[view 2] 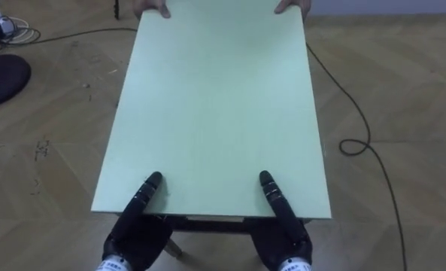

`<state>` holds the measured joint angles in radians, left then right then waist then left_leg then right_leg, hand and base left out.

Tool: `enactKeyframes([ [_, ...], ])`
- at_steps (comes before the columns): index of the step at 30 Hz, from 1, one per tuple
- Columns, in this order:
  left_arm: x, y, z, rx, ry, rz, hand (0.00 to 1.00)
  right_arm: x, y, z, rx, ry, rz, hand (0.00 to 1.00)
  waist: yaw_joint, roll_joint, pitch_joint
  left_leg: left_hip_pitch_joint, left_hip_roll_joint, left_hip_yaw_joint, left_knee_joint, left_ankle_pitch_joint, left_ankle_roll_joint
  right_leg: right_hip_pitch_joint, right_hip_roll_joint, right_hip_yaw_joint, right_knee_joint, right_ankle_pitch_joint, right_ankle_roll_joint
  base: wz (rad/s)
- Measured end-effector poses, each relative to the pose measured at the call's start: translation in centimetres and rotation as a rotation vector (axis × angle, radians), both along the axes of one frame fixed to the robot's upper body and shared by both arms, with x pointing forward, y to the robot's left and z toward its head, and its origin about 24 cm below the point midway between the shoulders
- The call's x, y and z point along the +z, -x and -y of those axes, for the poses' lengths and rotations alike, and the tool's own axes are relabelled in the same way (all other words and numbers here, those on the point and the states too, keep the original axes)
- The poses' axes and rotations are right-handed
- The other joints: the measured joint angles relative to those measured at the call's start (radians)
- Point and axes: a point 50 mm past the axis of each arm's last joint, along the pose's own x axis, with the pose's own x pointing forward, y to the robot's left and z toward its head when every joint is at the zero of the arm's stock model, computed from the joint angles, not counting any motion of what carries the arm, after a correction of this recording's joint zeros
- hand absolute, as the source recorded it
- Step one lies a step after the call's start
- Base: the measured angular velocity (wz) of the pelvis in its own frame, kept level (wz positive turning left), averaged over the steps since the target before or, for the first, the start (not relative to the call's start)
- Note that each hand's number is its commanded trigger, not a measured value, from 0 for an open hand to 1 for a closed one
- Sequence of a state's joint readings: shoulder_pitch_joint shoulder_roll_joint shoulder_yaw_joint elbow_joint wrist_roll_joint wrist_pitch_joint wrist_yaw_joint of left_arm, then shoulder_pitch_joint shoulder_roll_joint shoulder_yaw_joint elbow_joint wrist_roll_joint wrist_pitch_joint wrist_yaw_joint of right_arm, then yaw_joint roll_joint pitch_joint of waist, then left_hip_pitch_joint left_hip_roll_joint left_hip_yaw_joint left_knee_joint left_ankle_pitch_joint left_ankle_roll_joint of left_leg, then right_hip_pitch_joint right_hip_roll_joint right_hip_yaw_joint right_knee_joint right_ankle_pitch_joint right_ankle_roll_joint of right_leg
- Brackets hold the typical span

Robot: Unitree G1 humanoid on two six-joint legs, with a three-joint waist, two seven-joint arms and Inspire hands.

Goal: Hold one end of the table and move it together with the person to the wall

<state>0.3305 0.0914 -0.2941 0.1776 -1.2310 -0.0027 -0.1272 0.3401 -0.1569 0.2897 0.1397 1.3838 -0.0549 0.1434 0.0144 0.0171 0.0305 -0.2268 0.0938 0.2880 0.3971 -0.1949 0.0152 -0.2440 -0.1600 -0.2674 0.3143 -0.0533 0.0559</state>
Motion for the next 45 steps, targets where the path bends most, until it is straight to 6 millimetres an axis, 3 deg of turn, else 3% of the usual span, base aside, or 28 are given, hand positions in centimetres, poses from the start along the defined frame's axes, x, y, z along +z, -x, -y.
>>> enactKeyframes([
  [5,0.1,0.0,-0.1,0.004,-0.005,0.011,1.0,0.0,0.0,-0.2,-0.003,-0.006,0.001,1.0,0.011,0.0,0.0002,-0.036,0.0,-0.048,0.018,0.005,-0.003,0.001,0.006,-0.028,-0.003,-0.002,-0.014,0.17],
  [10,0.3,-0.4,-0.3,-0.004,-0.011,0.036,1.0,0.1,0.0,-0.3,-0.014,-0.015,0.018,1.0,0.023,0.004,0.0001,-0.079,0.004,-0.12,0.035,0.022,-0.015,0.0,0.002,-0.104,0.023,-0.032,-0.032,0.44],
  [12,0.4,-0.4,-0.2,-0.007,-0.008,0.043,1.0,0.1,0.0,-0.3,-0.014,-0.015,0.025,1.0,0.023,0.008,-0.0008,-0.093,0.005,-0.149,0.03,0.043,-0.02,0.013,-0.01,-0.172,0.029,-0.053,-0.044,0.61],
  [14,0.4,-0.5,-0.2,-0.009,-0.009,0.044,1.0,0.1,0.0,-0.3,-0.018,-0.018,0.025,1.0,0.016,0.008,-0.0007,-0.098,0.018,-0.13,0.019,0.063,-0.02,0.035,-0.02,-0.233,0.032,-0.07,-0.049,0.85],
  [16,0.4,-0.5,-0.2,-0.01,-0.008,0.045,1.0,0.1,0.0,-0.4,-0.022,-0.022,0.026,1.0,0.014,0.01,-0.0011,-0.092,0.035,-0.057,-0.009,0.1,-0.009,0.055,-0.035,-0.293,0.032,-0.085,-0.052,0.88],
  [19,0.4,-0.5,-0.1,-0.01,-0.003,0.044,1.0,0.2,-0.1,-0.3,-0.023,-0.021,0.032,1.0,0.016,0.023,-0.0012,-0.09,0.032,-0.033,-0.035,0.121,-0.003,0.073,-0.055,-0.352,0.035,-0.098,-0.049,0.67],
  [21,0.5,-0.5,-0.1,-0.009,-0.001,0.051,1.0,0.3,-0.2,-0.3,-0.018,-0.02,0.04,1.0,0.026,0.041,-0.0007,-0.081,0.025,-0.029,-0.048,0.124,-0.001,0.096,-0.07,-0.394,0.037,-0.107,-0.04,0.53],
  [23,0.5,-0.5,0.0,-0.01,0.002,0.053,1.0,0.4,-0.2,-0.1,-0.015,-0.016,0.045,1.0,0.048,0.047,-0.0015,-0.065,0.008,-0.028,-0.059,0.124,0.002,0.104,-0.093,-0.403,0.051,-0.116,-0.029,0.33],
  [25,0.9,-0.4,0.1,-0.004,0.011,0.067,1.0,0.9,-0.4,-0.1,-0.009,-0.013,0.063,1.0,0.047,0.056,0.0003,-0.068,-0.019,-0.023,-0.058,0.119,0.01,0.117,-0.142,-0.435,0.096,-0.135,-0.004,0.51],
  [28,0.9,-0.3,0.2,0.005,0.005,0.072,1.0,0.9,-0.4,-0.2,-0.007,-0.009,0.066,1.0,0.044,0.061,0.0021,-0.076,-0.054,-0.037,-0.047,0.105,0.044,0.13,-0.181,-0.449,0.145,-0.144,0.011,0.52],
  [29,0.9,-0.2,0.2,0.004,0.003,0.07,1.0,0.8,-0.2,-0.1,-0.009,-0.01,0.059,1.0,0.041,0.061,0.0038,-0.085,-0.078,-0.058,-0.036,0.098,0.055,0.141,-0.202,-0.451,0.177,-0.152,0.026,0.79],
  [31,0.9,-0.2,0.3,-0.001,-0.002,0.069,1.0,0.7,0.1,-0.1,-0.018,-0.018,0.053,1.0,0.013,0.061,0.0052,-0.1,-0.129,-0.135,-0.02,0.093,0.069,0.147,-0.211,-0.394,0.202,-0.165,0.044,1.2],
  [32,0.9,-0.3,0.4,-0.012,-0.003,0.067,1.0,0.6,0.3,0.2,-0.026,-0.019,0.049,1.0,-0.026,0.061,0.0051,-0.102,-0.181,-0.232,-0.013,0.098,0.087,0.142,-0.204,-0.288,0.229,-0.191,0.014,1.72],
  [33,0.9,-0.3,0.7,-0.025,-0.005,0.063,1.0,0.5,0.6,0.5,-0.038,-0.016,0.045,1.0,-0.05,0.061,0.0064,-0.103,-0.241,-0.35,-0.001,0.102,0.102,0.109,-0.172,-0.123,0.275,-0.22,-0.014,1.61],
  [34,0.9,-0.3,0.7,-0.027,-0.003,0.061,1.0,0.5,0.7,0.6,-0.04,-0.017,0.043,1.0,-0.05,0.061,0.0066,-0.101,-0.266,-0.403,0.005,0.103,0.105,0.091,-0.135,-0.039,0.284,-0.242,-0.015,1.05],
  [35,0.8,-0.2,0.7,-0.024,0.005,0.054,1.0,0.5,0.7,0.6,-0.031,-0.018,0.039,1.0,-0.044,0.066,0.0092,-0.094,-0.292,-0.494,0.007,0.111,0.103,0.063,-0.04,0.105,0.269,-0.277,-0.025,0.66],
  [36,0.7,0.0,0.5,-0.023,0.006,0.052,1.0,0.4,0.8,0.5,-0.024,-0.021,0.035,1.0,-0.038,0.069,0.0087,-0.086,-0.316,-0.575,0.0,0.126,0.091,0.047,0.047,0.195,0.216,-0.281,-0.026,0.75],
  [37,0.7,0.0,0.4,-0.024,0.003,0.054,1.0,0.4,0.8,0.4,-0.023,-0.024,0.034,1.0,-0.041,0.068,0.0093,-0.086,-0.327,-0.609,-0.002,0.134,0.084,0.04,0.082,0.23,0.182,-0.279,-0.029,1.19],
  [38,0.8,-0.1,0.4,-0.03,-0.002,0.059,1.0,0.5,0.8,0.5,-0.028,-0.029,0.036,1.0,-0.055,0.063,0.0088,-0.101,-0.341,-0.62,0.004,0.152,0.07,0.032,0.121,0.26,0.169,-0.242,-0.041,1.62],
  [39,0.9,-0.4,0.7,-0.036,0.002,0.065,1.0,0.6,0.7,0.6,-0.034,-0.032,0.043,1.0,-0.079,0.067,0.01,-0.133,-0.279,-0.45,0.025,0.145,0.085,0.031,0.088,0.174,0.177,-0.239,-0.047,1.56],
  [40,0.9,-0.4,0.7,-0.038,0.002,0.066,1.0,0.6,0.7,0.6,-0.039,-0.032,0.045,1.0,-0.078,0.065,0.0113,-0.14,-0.237,-0.354,0.048,0.12,0.096,0.032,0.071,0.133,0.189,-0.247,-0.048,0.95],
  [41,0.9,-0.3,0.6,-0.04,-0.001,0.067,1.0,0.6,0.8,0.6,-0.041,-0.032,0.046,1.0,-0.056,0.052,0.0166,-0.143,-0.163,-0.227,0.118,0.043,0.086,0.034,0.036,0.069,0.215,-0.262,-0.041,0.0],
  [42,0.9,-0.3,0.5,-0.04,-0.001,0.069,1.0,0.7,0.7,0.6,-0.035,-0.029,0.051,1.0,-0.016,0.054,0.0153,-0.144,-0.098,-0.16,0.192,-0.039,0.066,0.033,0.006,0.01,0.24,-0.272,-0.025,-0.26],
  [43,0.9,-0.3,0.4,-0.038,-0.003,0.074,1.0,0.8,0.7,0.6,-0.029,-0.025,0.052,1.0,0.018,0.055,0.0127,-0.148,-0.093,-0.155,0.202,-0.062,0.055,0.032,-0.003,-0.01,0.265,-0.283,-0.012,-0.25],
  [44,0.9,-0.3,0.3,-0.034,-0.007,0.074,1.0,0.7,0.8,0.5,-0.026,-0.028,0.049,1.0,0.023,0.047,0.0124,-0.144,-0.111,-0.175,0.193,-0.061,0.055,0.032,-0.003,-0.004,0.265,-0.284,-0.011,0.18],
  [45,0.9,-0.2,0.1,-0.026,-0.015,0.076,1.0,0.7,0.8,0.2,-0.016,-0.038,0.043,1.0,0.022,0.038,0.0102,-0.14,-0.146,-0.224,0.163,-0.038,0.069,0.037,0.007,0.018,0.246,-0.277,-0.004,0.4],
])
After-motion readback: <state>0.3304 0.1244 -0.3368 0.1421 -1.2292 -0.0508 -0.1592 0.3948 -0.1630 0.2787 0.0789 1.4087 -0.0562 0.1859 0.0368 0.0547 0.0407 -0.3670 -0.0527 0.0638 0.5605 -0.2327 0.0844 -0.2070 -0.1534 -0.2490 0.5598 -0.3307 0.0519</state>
